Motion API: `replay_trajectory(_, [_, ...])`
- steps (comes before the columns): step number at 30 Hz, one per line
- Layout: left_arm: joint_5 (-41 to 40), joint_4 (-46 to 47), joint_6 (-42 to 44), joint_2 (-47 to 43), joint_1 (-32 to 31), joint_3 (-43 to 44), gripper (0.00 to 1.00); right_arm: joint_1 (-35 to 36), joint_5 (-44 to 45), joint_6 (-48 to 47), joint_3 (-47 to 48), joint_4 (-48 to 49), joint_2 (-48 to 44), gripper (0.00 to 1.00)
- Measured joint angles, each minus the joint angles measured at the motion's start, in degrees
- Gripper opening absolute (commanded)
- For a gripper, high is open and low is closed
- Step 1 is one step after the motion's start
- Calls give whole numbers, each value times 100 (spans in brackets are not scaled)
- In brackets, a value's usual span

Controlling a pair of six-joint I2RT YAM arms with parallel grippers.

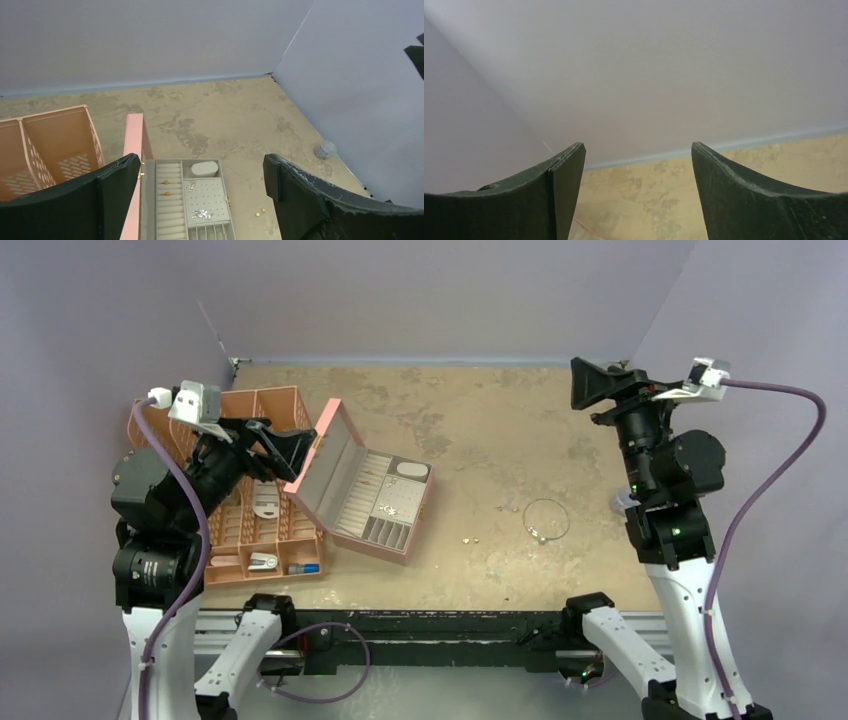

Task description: Organize the mixed jewelry

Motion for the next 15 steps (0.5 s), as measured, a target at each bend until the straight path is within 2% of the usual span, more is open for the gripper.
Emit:
replay_trajectory(5, [208, 205, -103, -415, 13, -529, 96, -7, -415, 330, -387, -155, 111, 76])
replay_trajectory(10, [358, 203, -304, -1019, 26, -1141, 95, -7, -710, 798, -1231, -555, 210, 74])
replay_trajectory(15, [155, 70, -632, -1635, 26, -1672, 94, -7, -861, 970, -1945, -977, 527, 67])
